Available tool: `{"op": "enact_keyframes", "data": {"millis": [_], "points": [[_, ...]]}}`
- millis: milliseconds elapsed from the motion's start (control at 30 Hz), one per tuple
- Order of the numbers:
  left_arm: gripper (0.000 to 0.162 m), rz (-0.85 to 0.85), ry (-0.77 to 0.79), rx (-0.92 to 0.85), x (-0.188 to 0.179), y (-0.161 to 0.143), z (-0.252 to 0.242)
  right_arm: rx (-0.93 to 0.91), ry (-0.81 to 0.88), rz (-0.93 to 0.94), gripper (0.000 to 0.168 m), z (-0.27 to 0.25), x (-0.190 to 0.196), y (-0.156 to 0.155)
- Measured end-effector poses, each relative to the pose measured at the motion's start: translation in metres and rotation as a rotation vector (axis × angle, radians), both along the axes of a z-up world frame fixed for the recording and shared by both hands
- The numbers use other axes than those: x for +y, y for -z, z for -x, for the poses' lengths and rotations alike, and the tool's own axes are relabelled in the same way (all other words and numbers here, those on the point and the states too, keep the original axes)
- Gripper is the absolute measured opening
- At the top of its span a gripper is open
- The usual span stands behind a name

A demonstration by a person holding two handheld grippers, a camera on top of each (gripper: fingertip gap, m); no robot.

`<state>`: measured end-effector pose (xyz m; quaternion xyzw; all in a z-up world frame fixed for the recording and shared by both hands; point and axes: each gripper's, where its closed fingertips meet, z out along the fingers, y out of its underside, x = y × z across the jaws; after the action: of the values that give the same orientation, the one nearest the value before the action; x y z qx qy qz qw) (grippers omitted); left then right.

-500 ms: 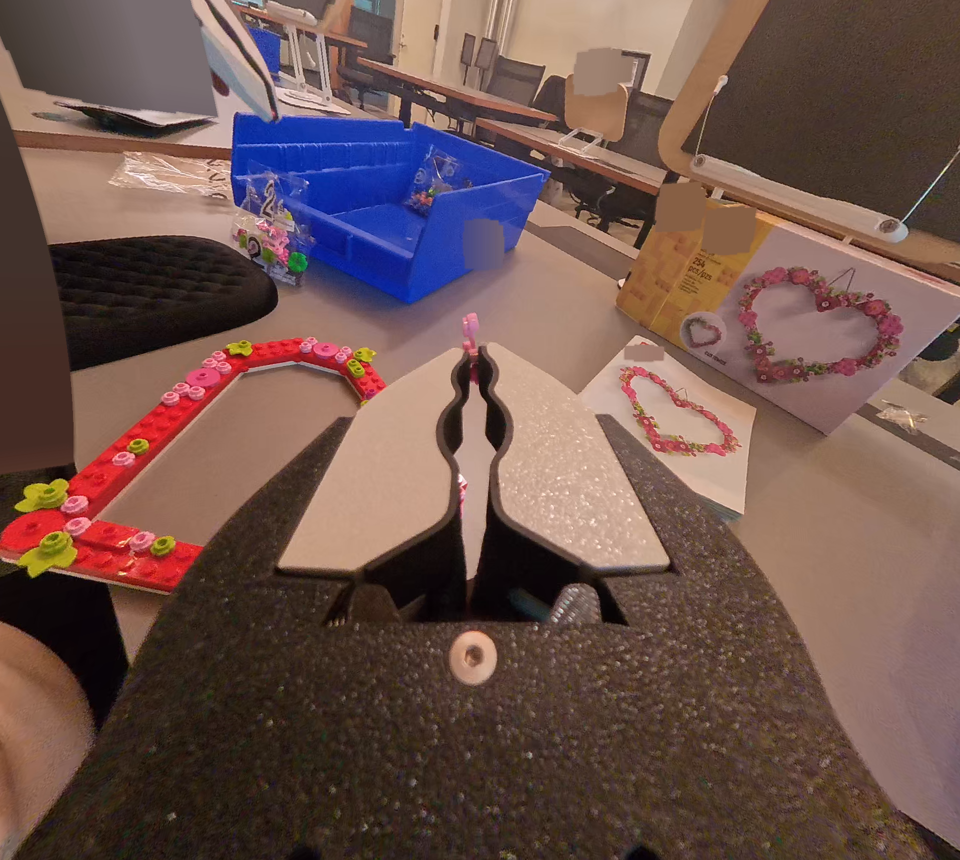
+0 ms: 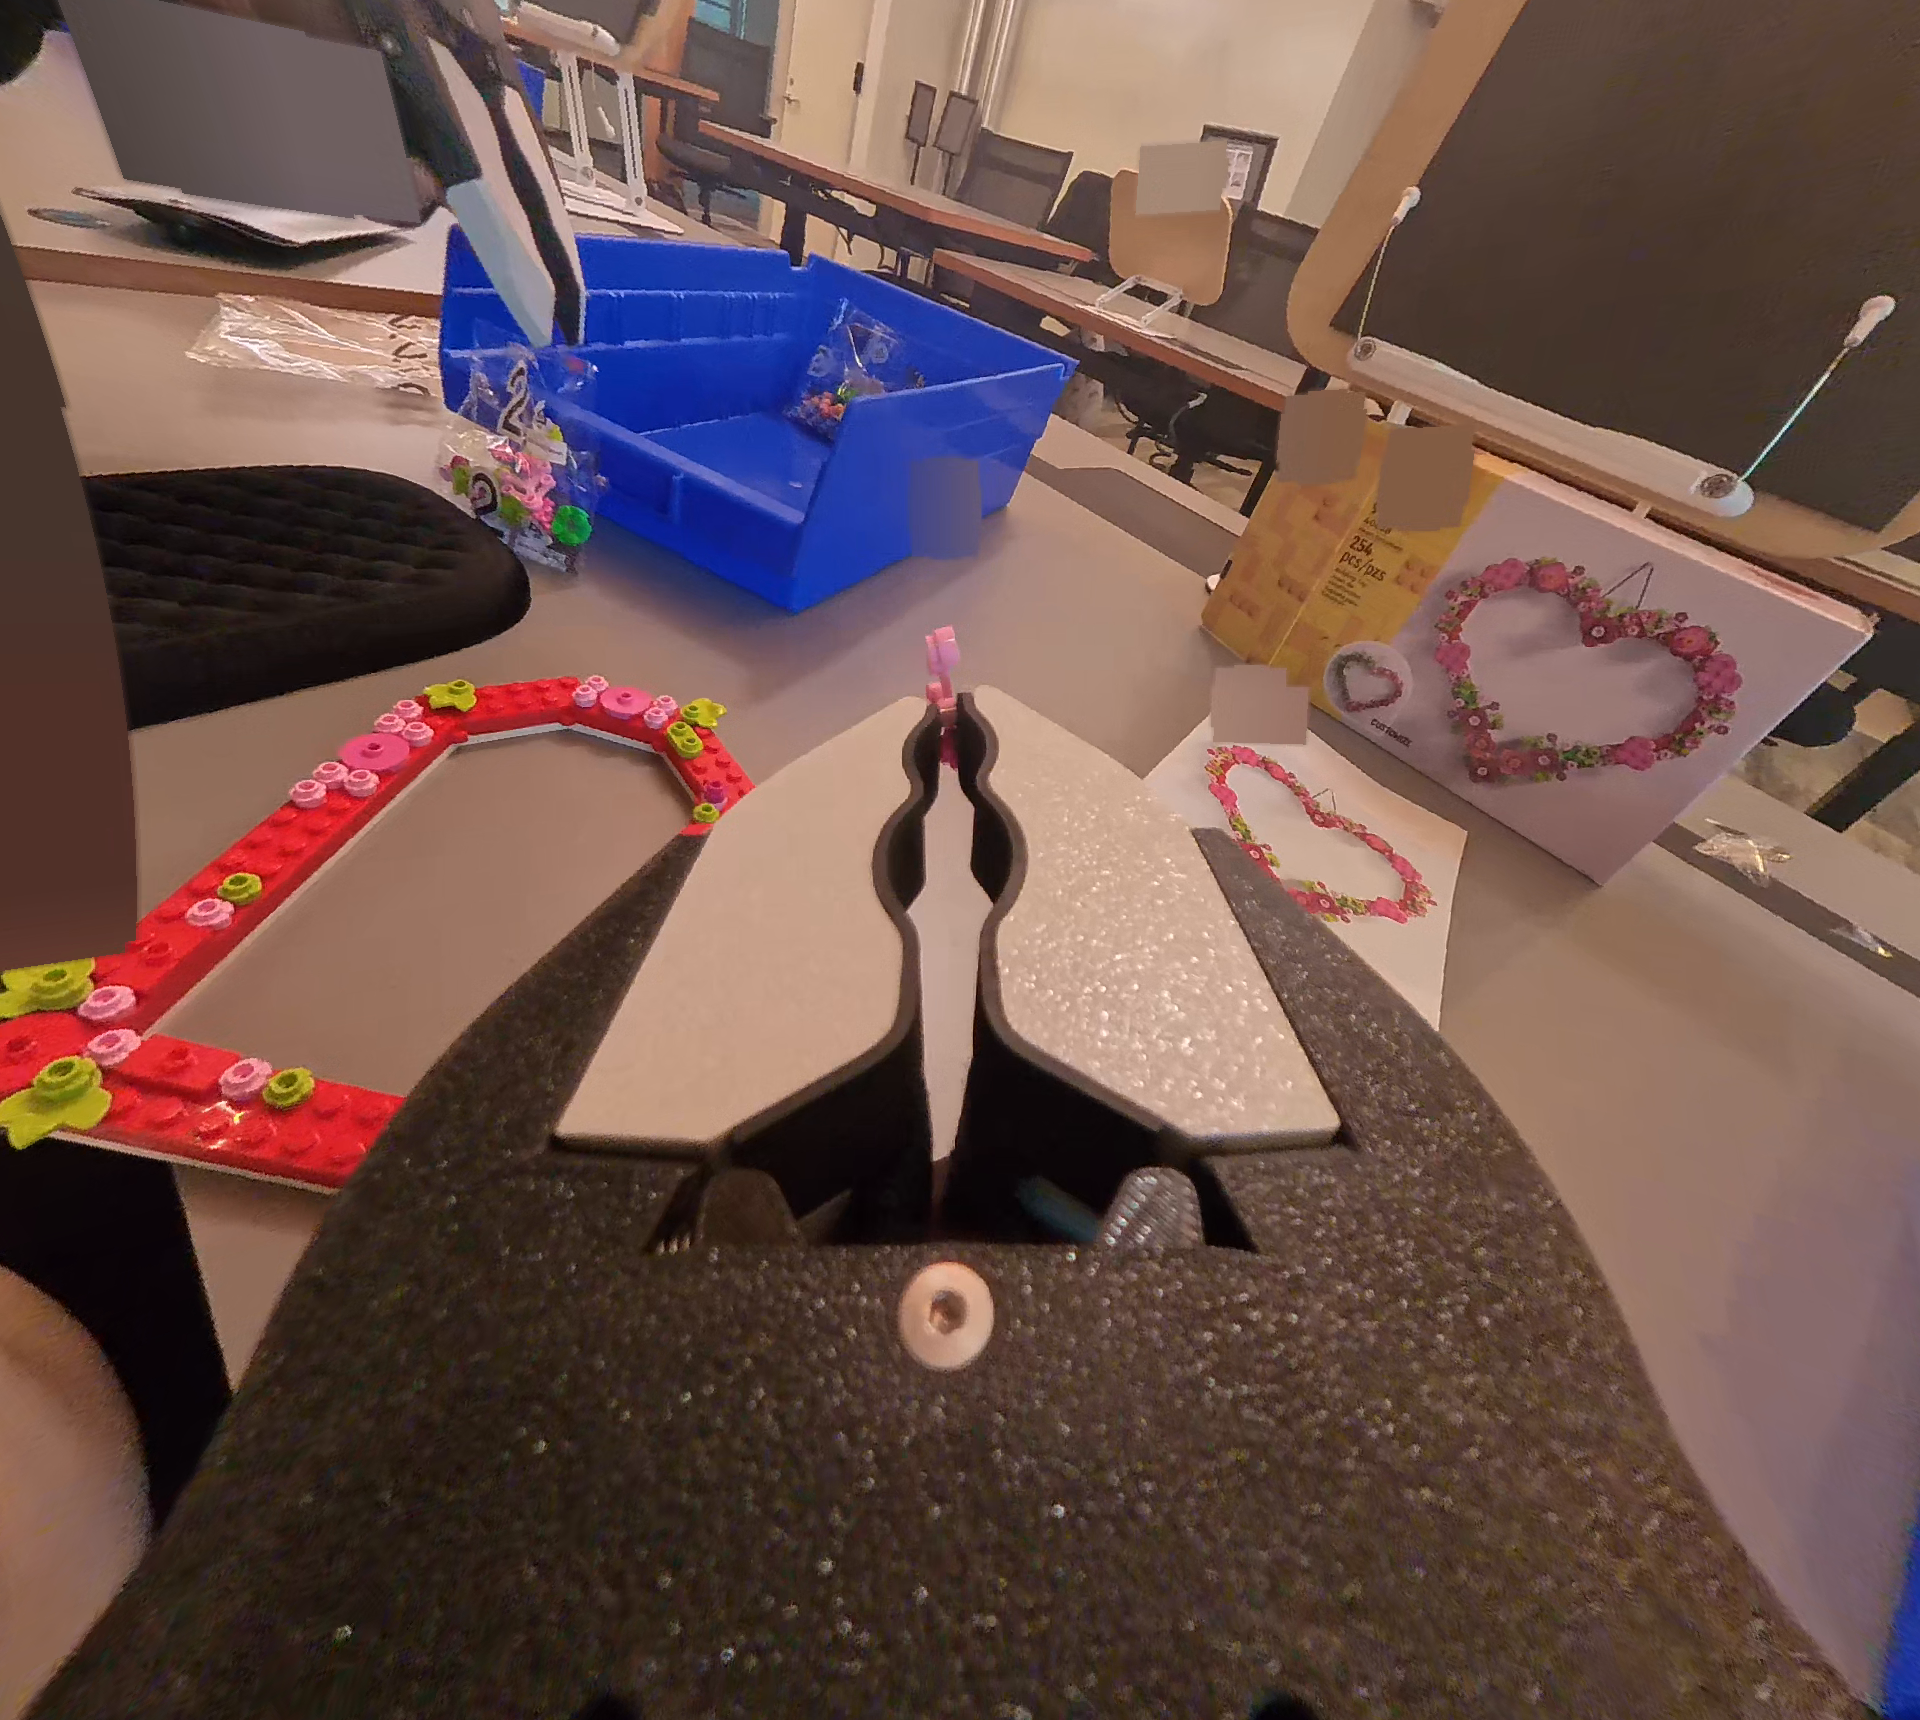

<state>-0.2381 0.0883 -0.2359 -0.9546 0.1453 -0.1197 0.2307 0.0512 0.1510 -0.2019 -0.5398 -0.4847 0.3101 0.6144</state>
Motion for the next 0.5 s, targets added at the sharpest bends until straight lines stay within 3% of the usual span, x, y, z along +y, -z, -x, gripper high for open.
{"op": "enact_keyframes", "data": {"millis": [200, 333, 400, 500], "points": [[0.027, 0.06, -0.017, 0.063, -0.004, 0.008, 0.012, 0.006, -0.02, -0.024, 0.003, 0.004, -0.004, -0.005], [0.025, -0.006, -0.02, 0.043, -0.003, -0.006, 0.011, 0.003, -0.039, -0.018, 0.003, 0.007, -0.007, -0.004], [0.025, -0.084, -0.049, 0.071, 0.0, -0.021, 0.015, 0.009, -0.161, 0.048, 0.003, 0.018, -0.019, -0.006], [0.025, -0.354, -0.121, 0.099, 0.007, -0.066, 0.013, -0.029, -0.395, 0.21, 0.003, 0.041, -0.041, -0.016]]}}
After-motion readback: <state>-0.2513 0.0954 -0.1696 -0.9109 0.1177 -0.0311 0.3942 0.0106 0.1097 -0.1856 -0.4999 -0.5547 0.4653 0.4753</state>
